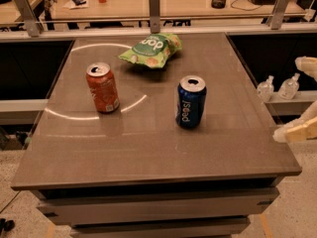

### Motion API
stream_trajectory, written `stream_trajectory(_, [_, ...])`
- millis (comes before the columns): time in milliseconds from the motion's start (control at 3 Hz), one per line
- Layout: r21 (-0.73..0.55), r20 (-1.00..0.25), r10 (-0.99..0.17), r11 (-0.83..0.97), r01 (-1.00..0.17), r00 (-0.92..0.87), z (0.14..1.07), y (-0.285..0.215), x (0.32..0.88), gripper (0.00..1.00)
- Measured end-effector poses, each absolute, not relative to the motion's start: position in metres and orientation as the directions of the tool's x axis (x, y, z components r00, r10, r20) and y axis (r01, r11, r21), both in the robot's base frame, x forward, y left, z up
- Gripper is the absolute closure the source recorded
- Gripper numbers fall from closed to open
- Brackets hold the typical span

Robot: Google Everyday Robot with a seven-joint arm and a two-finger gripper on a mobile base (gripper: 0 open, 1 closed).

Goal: Pick pepsi can

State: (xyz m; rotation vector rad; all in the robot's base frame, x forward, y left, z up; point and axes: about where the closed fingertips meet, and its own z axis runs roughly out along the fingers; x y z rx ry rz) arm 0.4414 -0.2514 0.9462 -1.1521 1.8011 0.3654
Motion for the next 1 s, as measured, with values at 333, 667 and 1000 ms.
stream_trajectory(333, [-0.172, -0.911, -0.405, 0.531, -0.830, -0.071, 0.944, -0.230, 0.442, 0.00])
stream_trajectory(667, [-0.142, -0.944, -0.327, 0.538, -0.831, -0.050, 0.935, -0.214, 0.446, 0.00])
stream_trajectory(1000, [-0.121, -0.956, -0.290, 0.546, -0.829, -0.051, 0.923, -0.203, 0.454, 0.00])
